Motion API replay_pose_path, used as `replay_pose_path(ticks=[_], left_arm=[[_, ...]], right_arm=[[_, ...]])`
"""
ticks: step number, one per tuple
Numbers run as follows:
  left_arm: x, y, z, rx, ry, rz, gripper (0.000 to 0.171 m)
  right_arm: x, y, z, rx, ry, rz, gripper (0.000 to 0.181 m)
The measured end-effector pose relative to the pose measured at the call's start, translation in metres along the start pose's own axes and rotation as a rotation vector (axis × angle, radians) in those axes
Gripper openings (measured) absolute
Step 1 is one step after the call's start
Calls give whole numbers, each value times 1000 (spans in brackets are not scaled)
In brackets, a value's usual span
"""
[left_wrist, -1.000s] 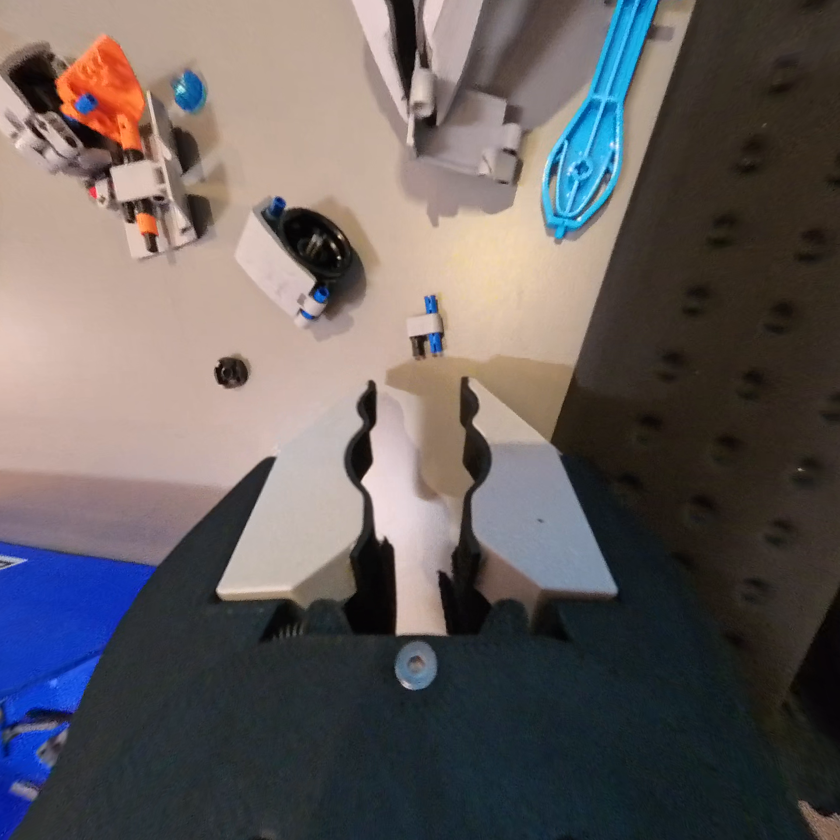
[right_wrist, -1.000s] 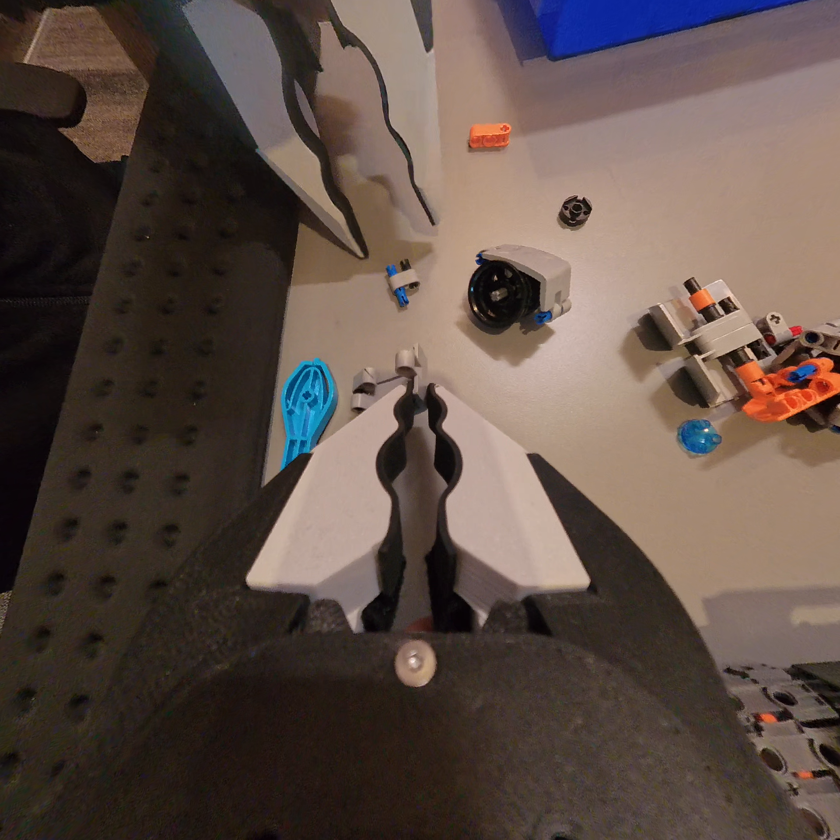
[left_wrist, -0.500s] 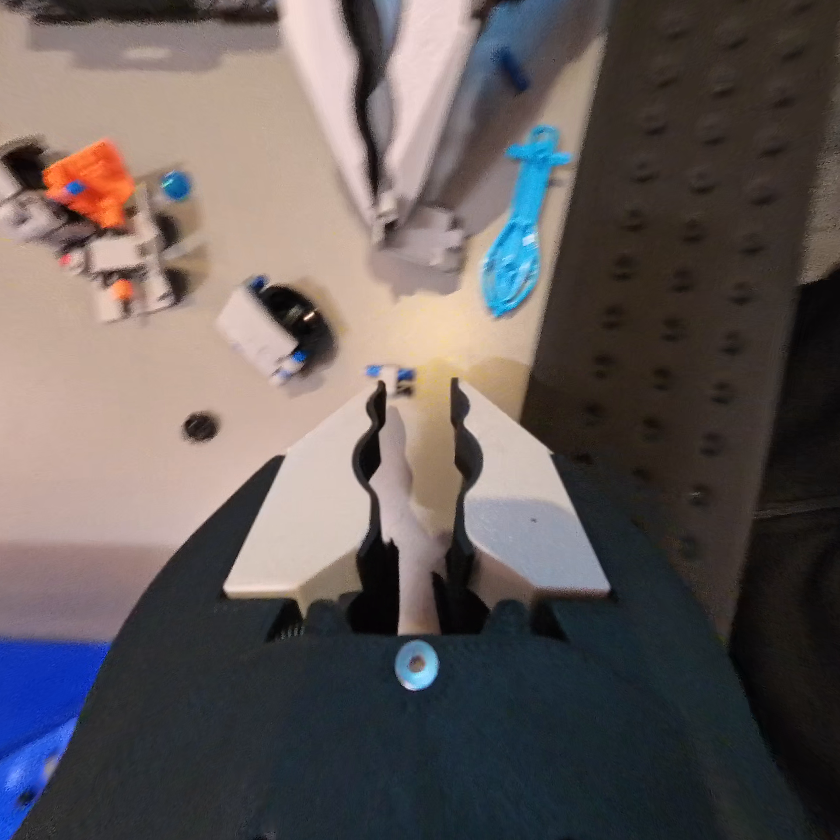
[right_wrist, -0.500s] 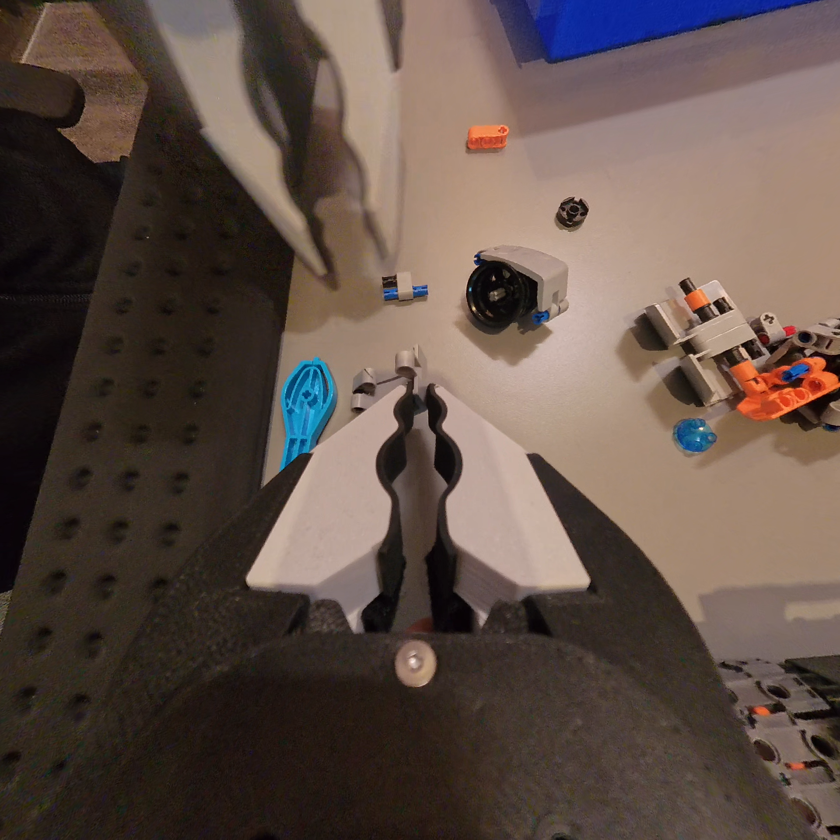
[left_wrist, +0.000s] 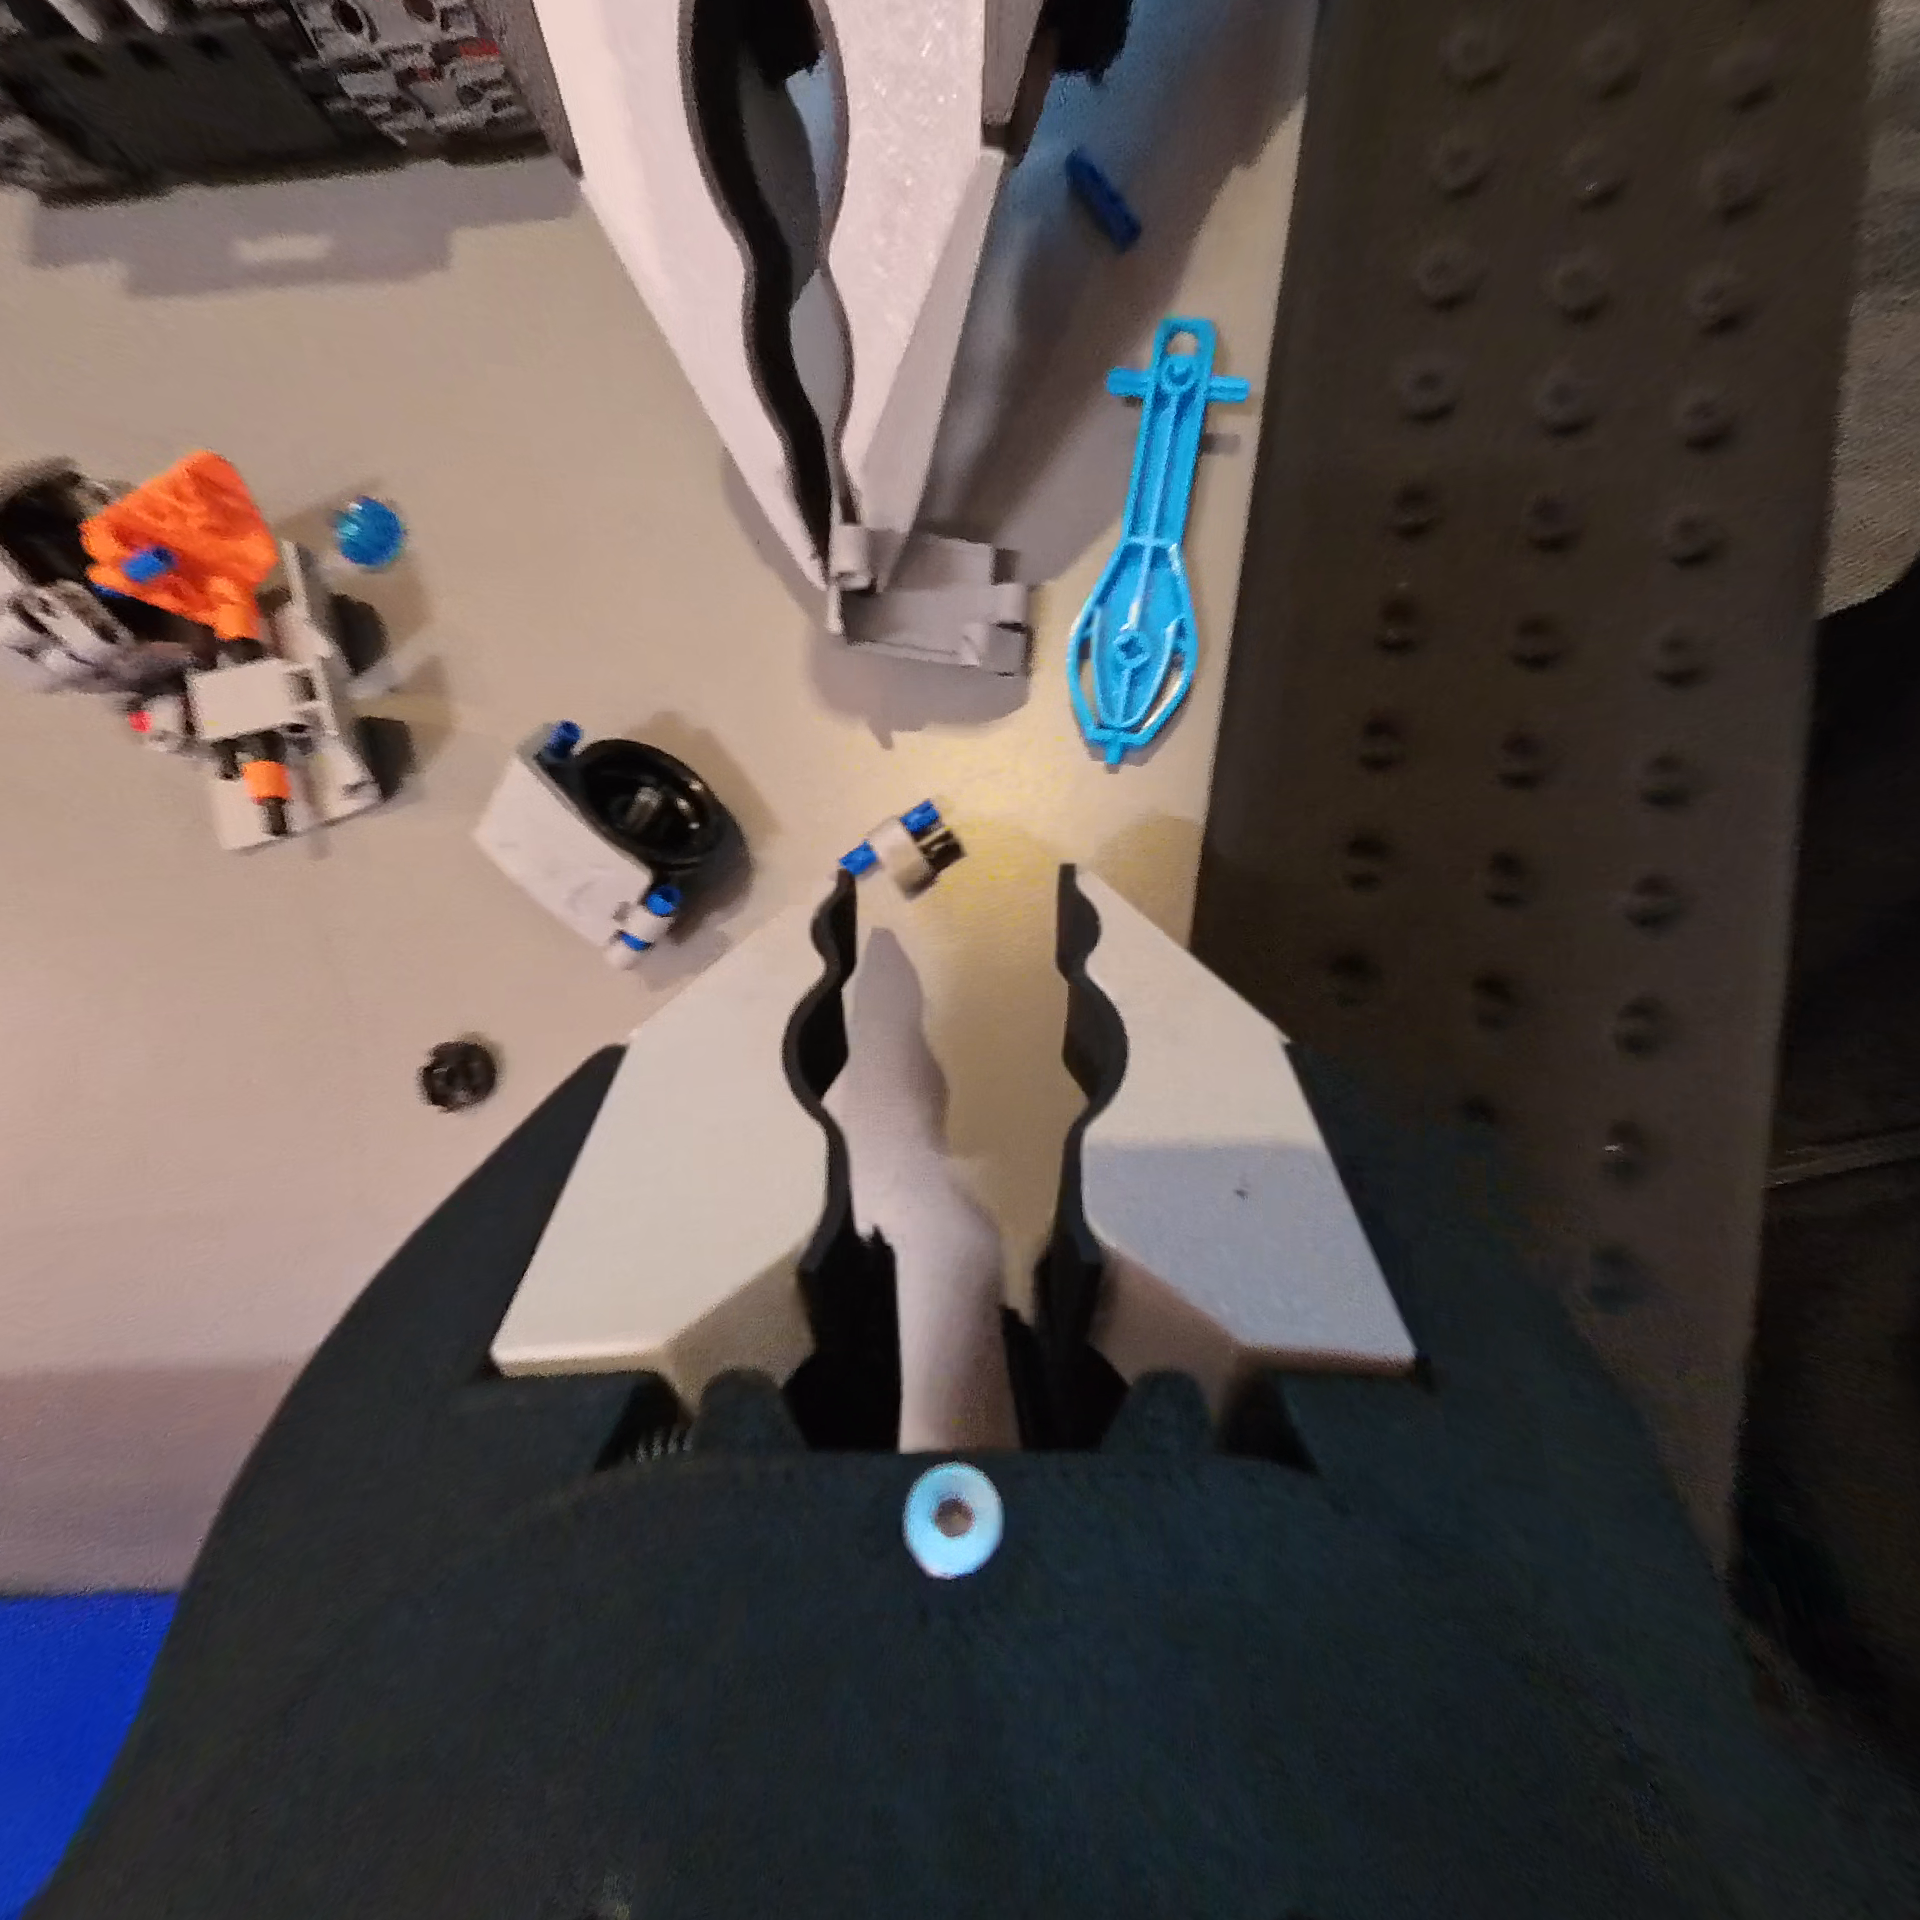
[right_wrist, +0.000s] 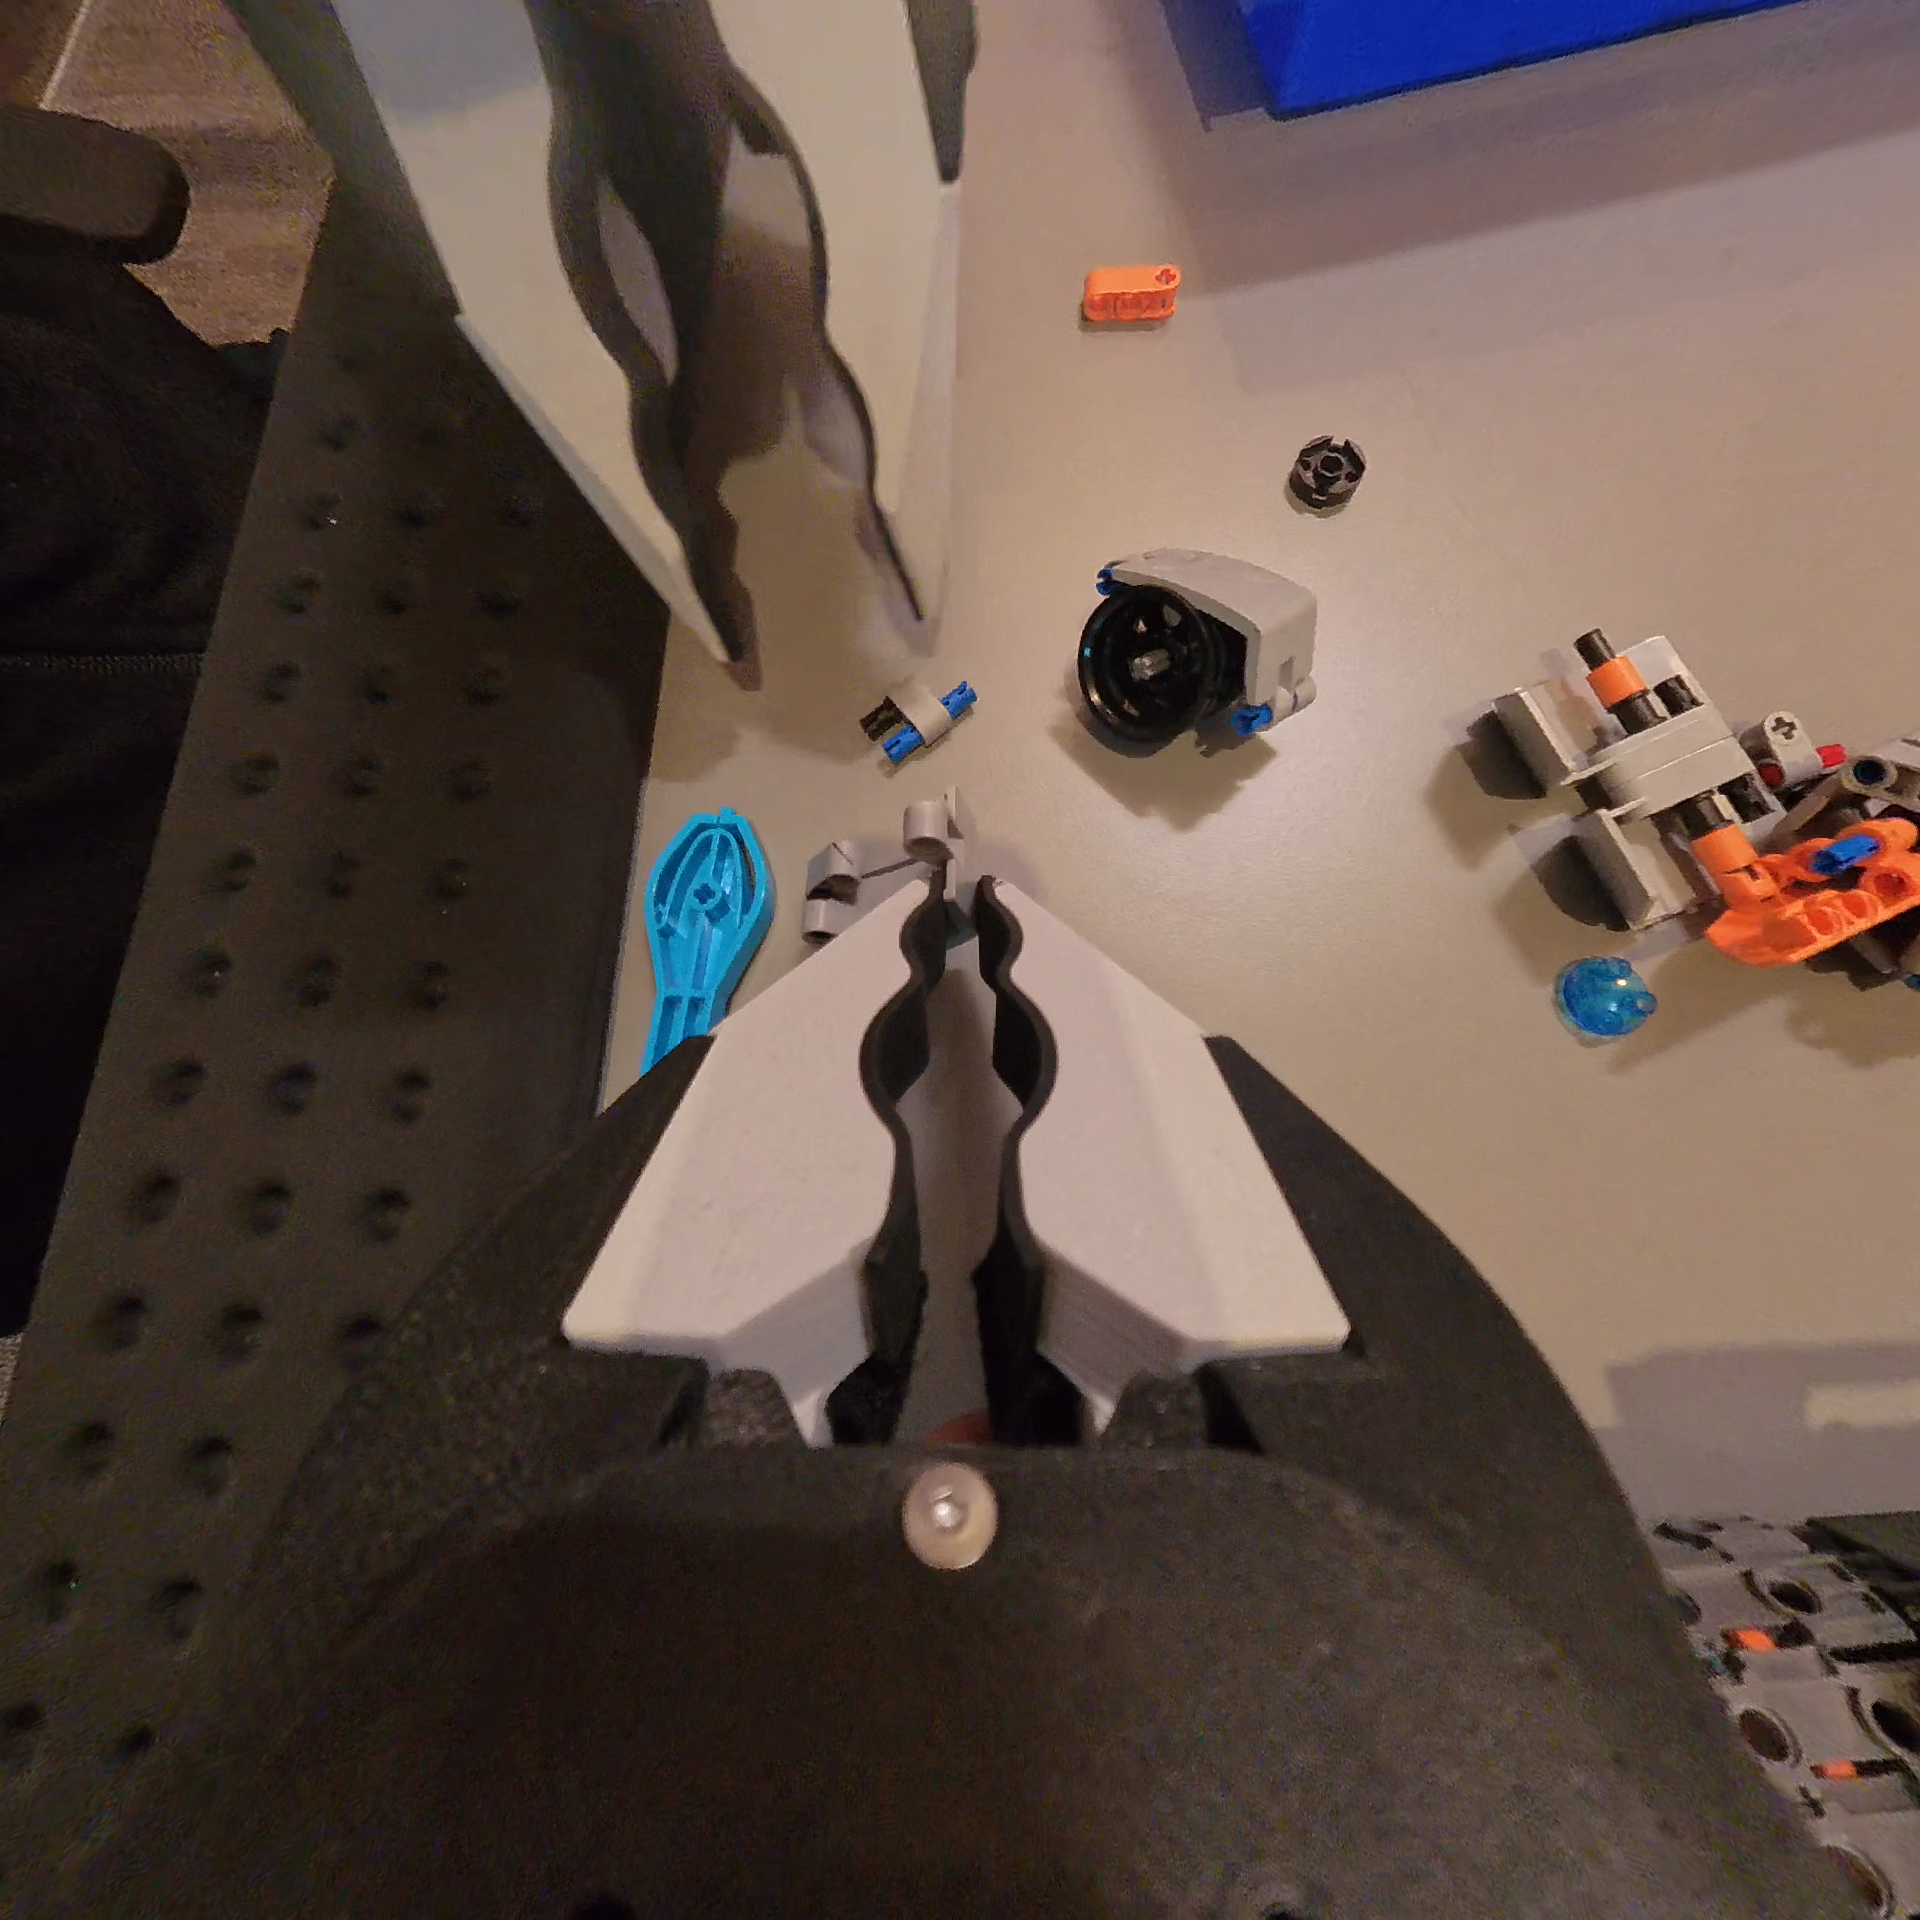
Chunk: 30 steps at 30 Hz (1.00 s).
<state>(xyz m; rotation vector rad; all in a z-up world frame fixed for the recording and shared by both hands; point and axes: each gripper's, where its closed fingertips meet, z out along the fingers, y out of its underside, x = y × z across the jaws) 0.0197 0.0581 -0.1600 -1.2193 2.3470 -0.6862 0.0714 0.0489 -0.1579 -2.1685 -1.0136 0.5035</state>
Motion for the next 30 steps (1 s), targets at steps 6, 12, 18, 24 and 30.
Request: replay_pose_path(ticks=[6, 12, 18, 24, 30], left_arm=[[-5, 11, 16, -124, -27, 115, 13], [24, -4, 23, -43, 102, 80, 11], [-12, -4, 10, -49, -93, 35, 30], [-8, -1, 23, -83, -70, -45, 32], [-4, -3, 27, -62, -35, -110, 13]], right_arm=[[0, 2, 0, -8, -1, 4, 2], [-1, 1, 0, -10, -4, -6, 2], [-3, 3, 0, -14, -15, 0, 2], [-6, 5, 4, -22, -40, 10, 2], [-7, 5, 4, -23, -48, 14, 2]])
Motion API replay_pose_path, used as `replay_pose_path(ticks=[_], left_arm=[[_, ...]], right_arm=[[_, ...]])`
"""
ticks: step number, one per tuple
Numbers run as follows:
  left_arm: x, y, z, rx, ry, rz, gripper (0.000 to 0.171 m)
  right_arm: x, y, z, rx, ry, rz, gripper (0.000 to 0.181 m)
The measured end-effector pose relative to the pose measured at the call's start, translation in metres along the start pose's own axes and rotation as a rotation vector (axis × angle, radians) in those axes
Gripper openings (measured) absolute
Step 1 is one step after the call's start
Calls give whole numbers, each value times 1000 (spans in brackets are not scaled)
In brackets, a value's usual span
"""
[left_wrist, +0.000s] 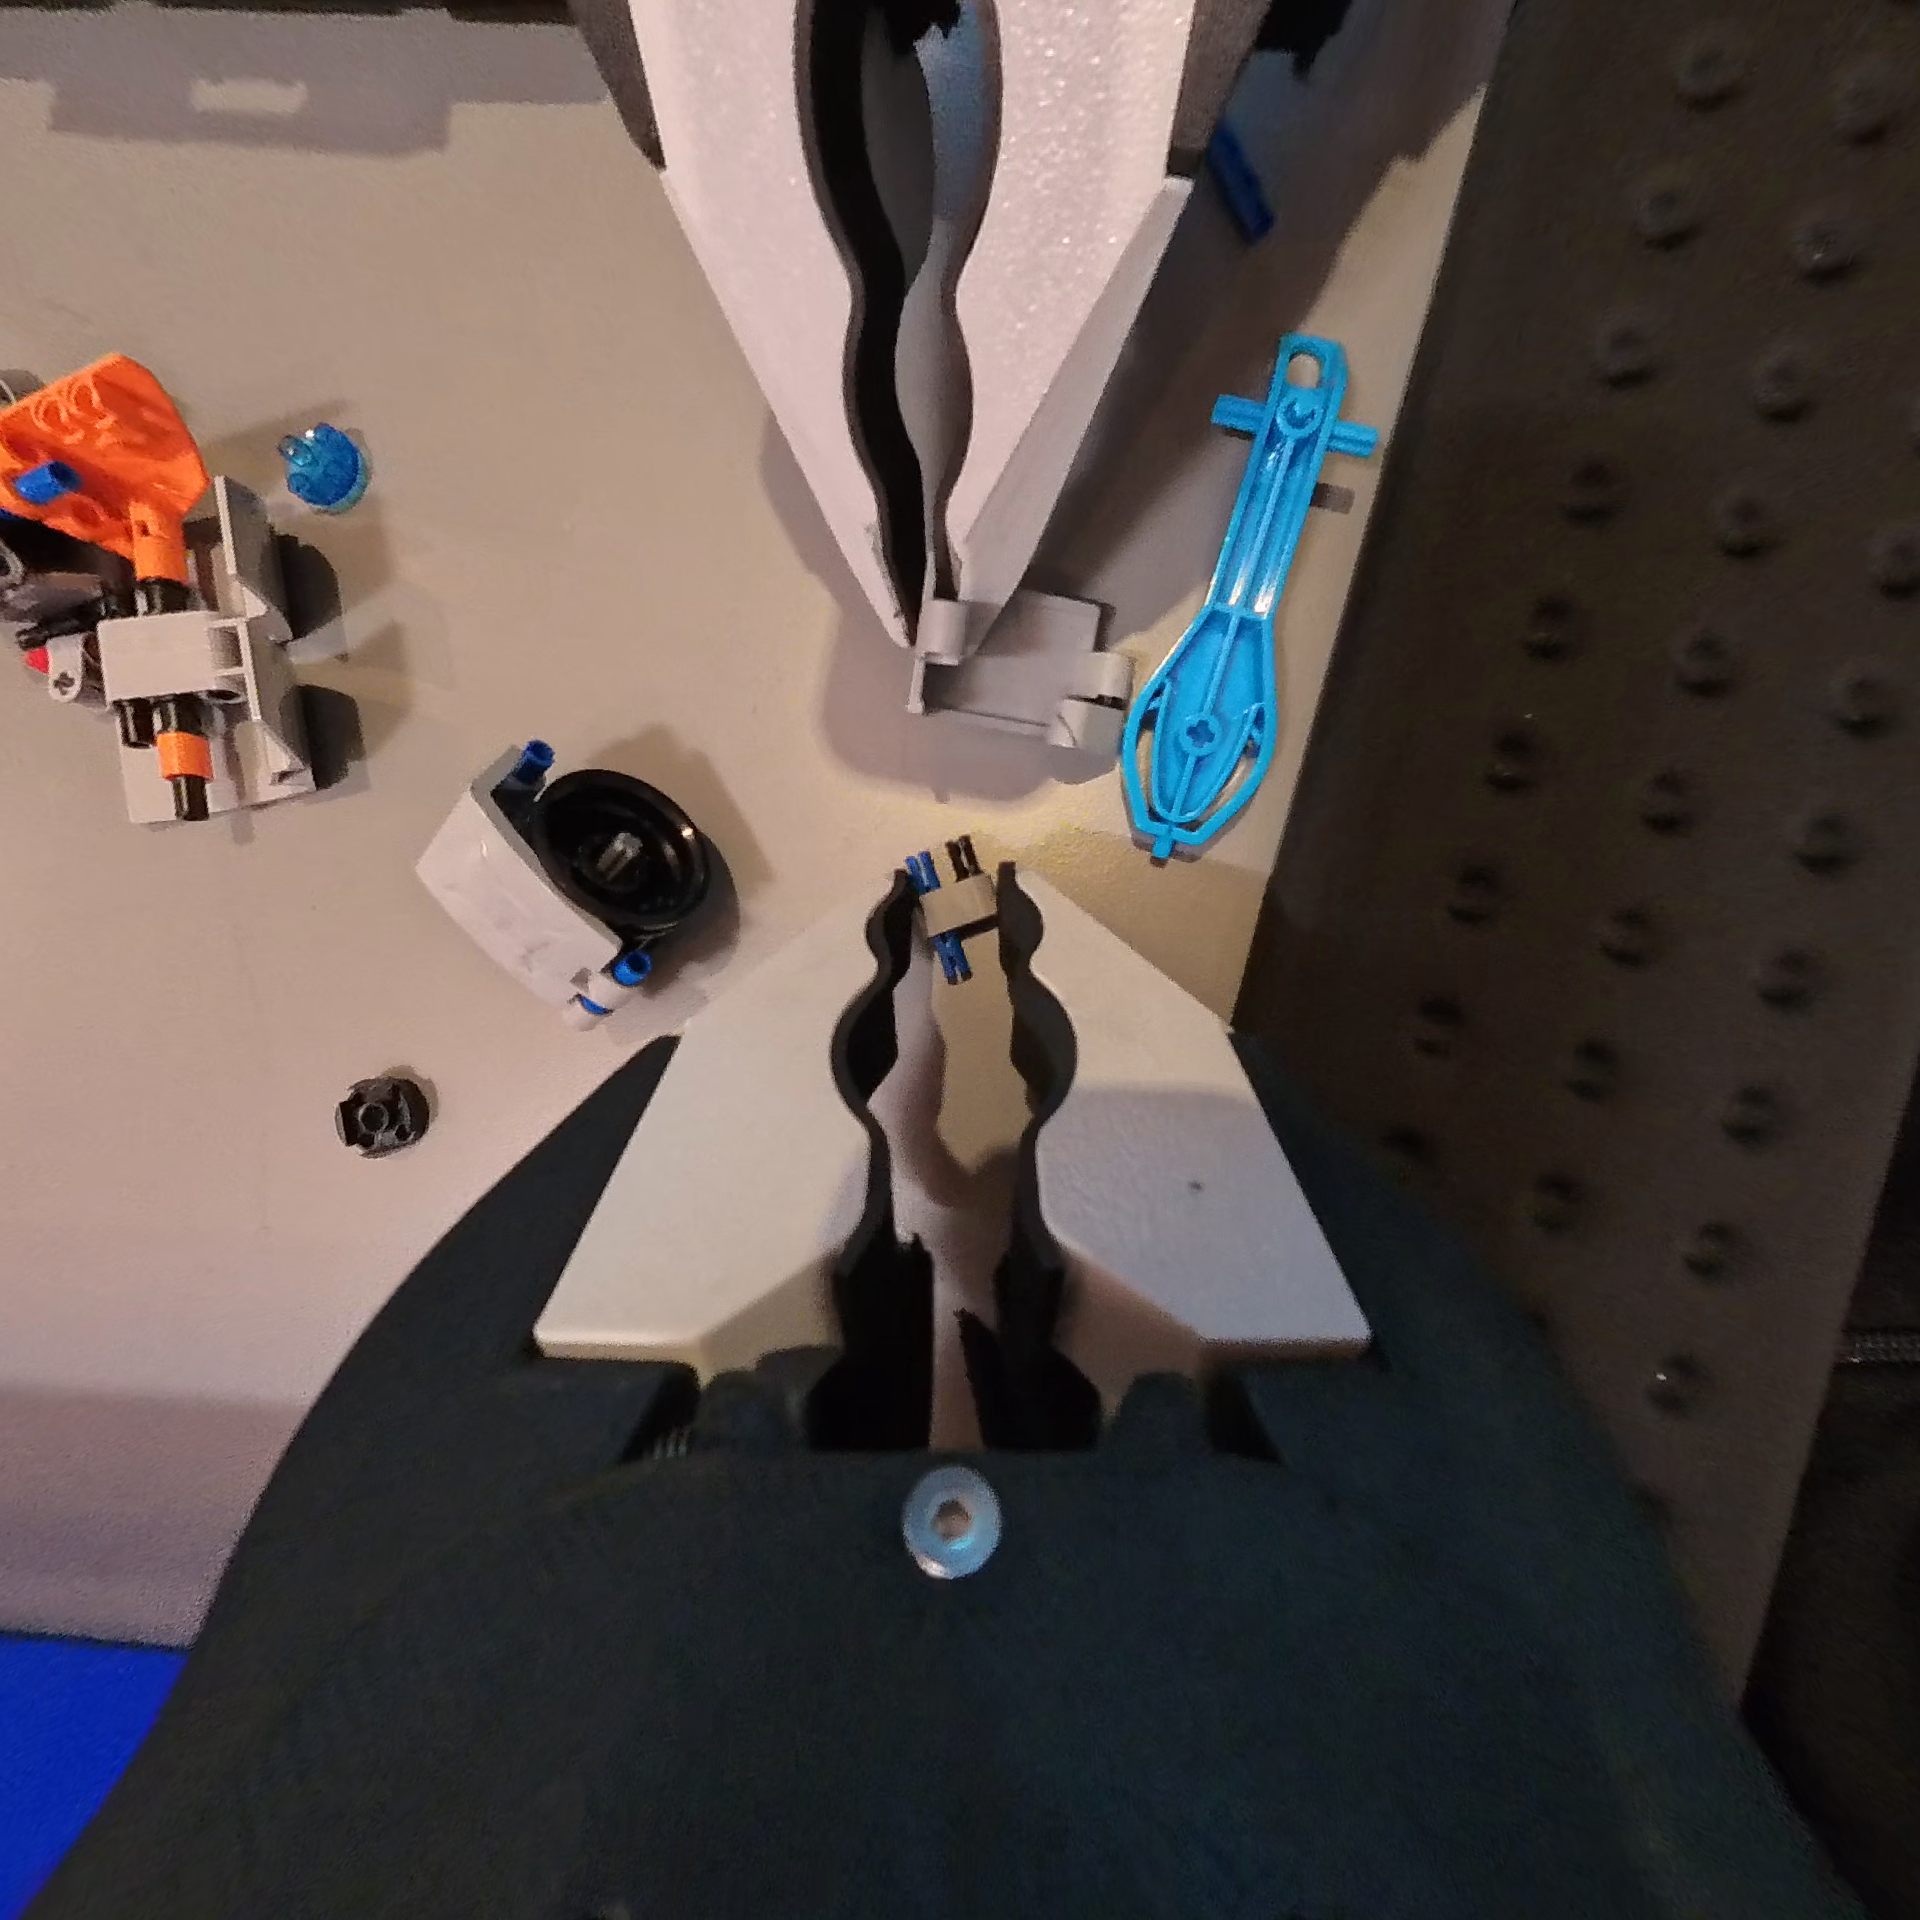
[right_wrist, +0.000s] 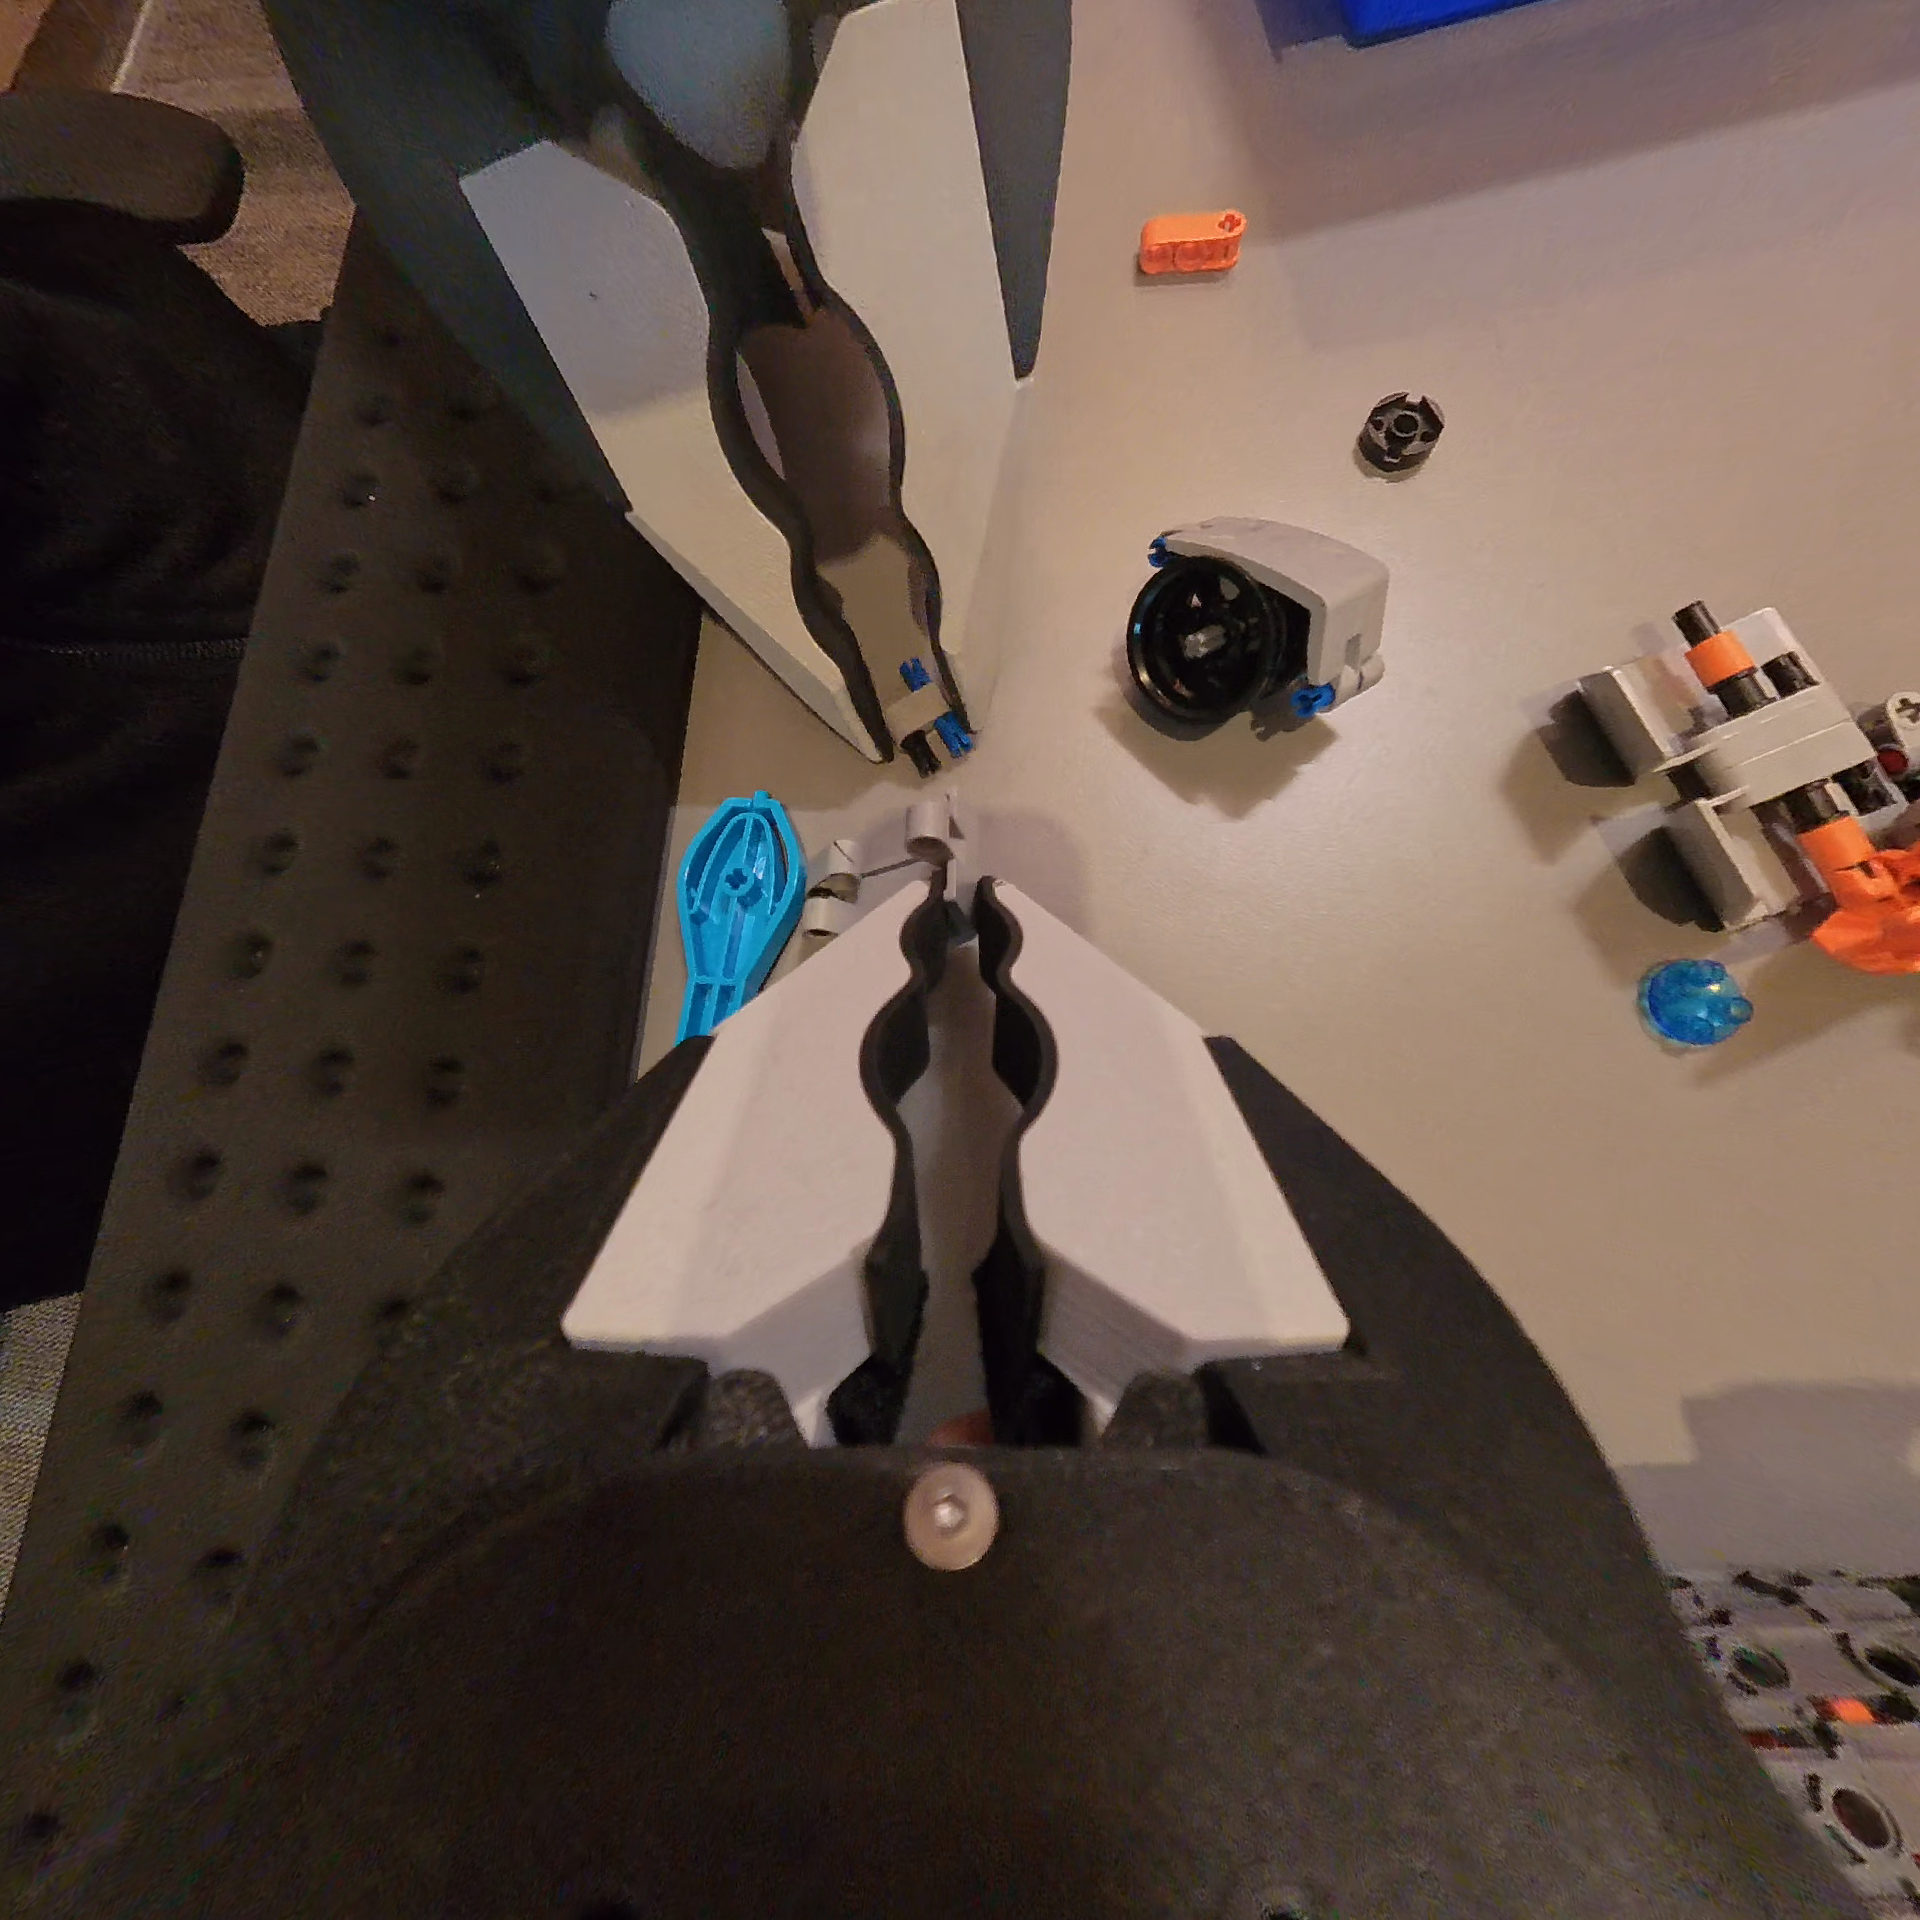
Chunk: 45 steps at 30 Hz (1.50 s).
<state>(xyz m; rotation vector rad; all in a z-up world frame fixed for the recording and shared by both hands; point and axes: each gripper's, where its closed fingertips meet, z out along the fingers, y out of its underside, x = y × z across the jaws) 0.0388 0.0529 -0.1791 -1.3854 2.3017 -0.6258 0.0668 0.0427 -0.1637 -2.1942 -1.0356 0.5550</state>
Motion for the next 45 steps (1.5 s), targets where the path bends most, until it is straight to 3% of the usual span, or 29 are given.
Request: replay_pose_path(ticks=[4, 9, 12, 17, 24, 45], left_arm=[[-1, -3, 0, 33, -60, 100, 13], [-17, -18, -13, 94, -331, 332, 13], [-19, -26, -18, 114, -424, 435, 13], [-16, -37, -22, 134, -500, 563, 13], [-14, -41, -18, 121, -533, 657, 13], [-14, -33, -10, 92, -554, 698, 11]], right_arm=[[-1, 0, 1, 0, -3, 1, 2], [-1, 0, 2, 10, -27, 54, 2], [-3, -4, 3, 30, -51, 71, 2], [0, -6, 3, 53, -59, 133, 2], [-1, -3, 5, 42, -72, 143, 1], [1, -1, 7, 28, -69, 156, 0]])
